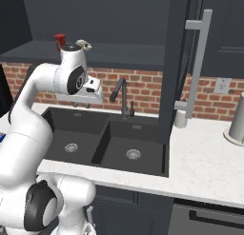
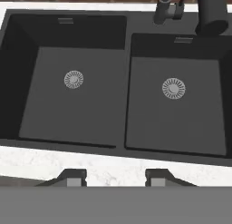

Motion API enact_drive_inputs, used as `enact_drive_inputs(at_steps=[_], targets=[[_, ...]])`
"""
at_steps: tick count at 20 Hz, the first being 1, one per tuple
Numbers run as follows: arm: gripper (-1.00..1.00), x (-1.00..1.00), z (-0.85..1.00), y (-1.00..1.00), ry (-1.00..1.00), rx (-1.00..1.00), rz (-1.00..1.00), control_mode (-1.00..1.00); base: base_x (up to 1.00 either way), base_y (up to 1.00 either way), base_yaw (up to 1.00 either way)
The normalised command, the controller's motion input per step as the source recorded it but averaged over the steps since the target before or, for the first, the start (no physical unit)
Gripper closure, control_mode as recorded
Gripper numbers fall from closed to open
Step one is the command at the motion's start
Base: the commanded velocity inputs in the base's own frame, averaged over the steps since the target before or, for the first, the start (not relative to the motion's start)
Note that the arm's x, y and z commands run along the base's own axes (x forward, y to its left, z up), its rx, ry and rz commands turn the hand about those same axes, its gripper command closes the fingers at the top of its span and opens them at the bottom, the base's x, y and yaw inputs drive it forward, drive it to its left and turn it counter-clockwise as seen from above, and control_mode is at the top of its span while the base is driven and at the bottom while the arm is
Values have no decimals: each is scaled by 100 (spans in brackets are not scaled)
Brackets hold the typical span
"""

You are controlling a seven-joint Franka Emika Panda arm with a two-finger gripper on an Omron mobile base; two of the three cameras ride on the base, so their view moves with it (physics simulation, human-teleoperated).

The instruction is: Pick the yogurt and place it on the digital scale for weighing, and close the cabinet.

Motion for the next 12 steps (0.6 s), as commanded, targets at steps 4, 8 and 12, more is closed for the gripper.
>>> enact_drive_inputs(at_steps=[4,8,12], targets=[[-100,-41,0,20,-9,0,0,-100,0,0,0],[-100,-65,0,53,-18,-1,4,-100,0,0,0],[-100,-51,22,39,-38,-4,8,-100,0,0,0]])
